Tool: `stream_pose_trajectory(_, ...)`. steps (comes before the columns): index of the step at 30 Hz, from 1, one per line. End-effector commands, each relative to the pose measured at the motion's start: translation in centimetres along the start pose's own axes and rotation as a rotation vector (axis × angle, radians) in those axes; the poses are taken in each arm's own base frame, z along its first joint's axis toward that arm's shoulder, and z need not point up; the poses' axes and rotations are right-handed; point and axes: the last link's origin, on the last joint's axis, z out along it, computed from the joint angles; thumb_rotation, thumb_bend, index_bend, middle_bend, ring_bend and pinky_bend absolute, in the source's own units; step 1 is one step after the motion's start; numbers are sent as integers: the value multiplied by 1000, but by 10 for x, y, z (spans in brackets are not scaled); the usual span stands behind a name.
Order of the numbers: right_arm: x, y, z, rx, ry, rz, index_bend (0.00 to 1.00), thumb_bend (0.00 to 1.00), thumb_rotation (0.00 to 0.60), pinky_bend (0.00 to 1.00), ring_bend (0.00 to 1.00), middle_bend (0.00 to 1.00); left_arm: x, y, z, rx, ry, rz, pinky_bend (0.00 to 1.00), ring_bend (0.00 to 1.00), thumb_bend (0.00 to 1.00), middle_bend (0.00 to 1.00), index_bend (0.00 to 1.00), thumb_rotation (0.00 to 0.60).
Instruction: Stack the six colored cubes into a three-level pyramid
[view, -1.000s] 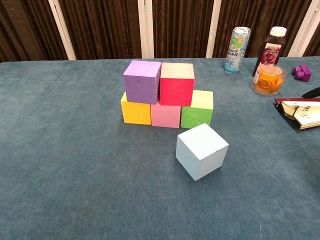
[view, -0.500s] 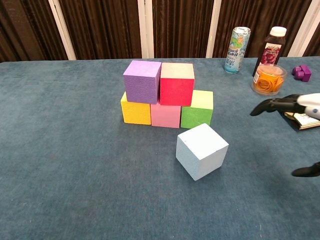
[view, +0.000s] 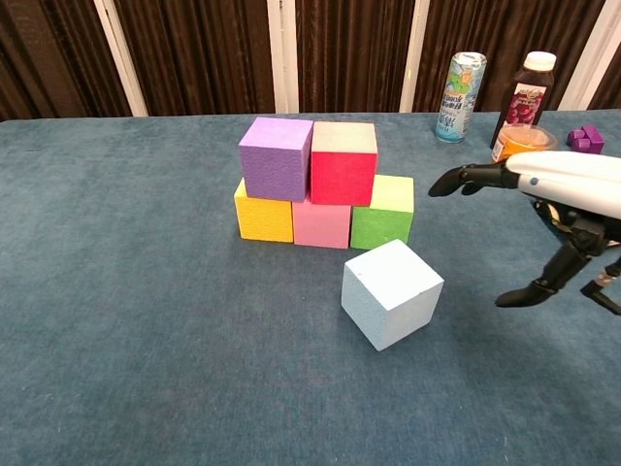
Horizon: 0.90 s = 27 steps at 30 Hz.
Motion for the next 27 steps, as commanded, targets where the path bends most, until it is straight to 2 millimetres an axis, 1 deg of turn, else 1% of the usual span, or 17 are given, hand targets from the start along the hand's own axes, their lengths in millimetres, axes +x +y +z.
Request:
stream_pose_trajectory(1,0,-7,9,10,-16,-9,170,94,600,0,151,167,0,0,0,3,1,0,0,0,270,113,136,600)
stream_pose_trajectory(9,-4,-20,24,32,-37,-25,180,94,600,0,161,187,0,-1,1,14,11,-1,0,0,271,115,136,600)
stream_pose_trajectory(13,-6,-24,29,31,-39,-28,186,95,600,0,209,222,0,-2,2,18,13,-5,0,0,271,115,136,600)
stream_pose_trajectory(17,-8,-27,32,32,-41,-33,188,95,600,0,240,228,-1,-2,2,21,13,-4,0,0,271,115,136,600)
stream_pose_trajectory(22,-11,-30,37,28,-50,-34,190,94,600,0,244,228,0,-3,3,29,17,-5,0,0,272,115,136,600)
stream_pose_trajectory(27,-14,-32,40,28,-57,-37,225,94,600,0,244,228,0,-3,3,33,17,-4,0,0,271,114,136,600)
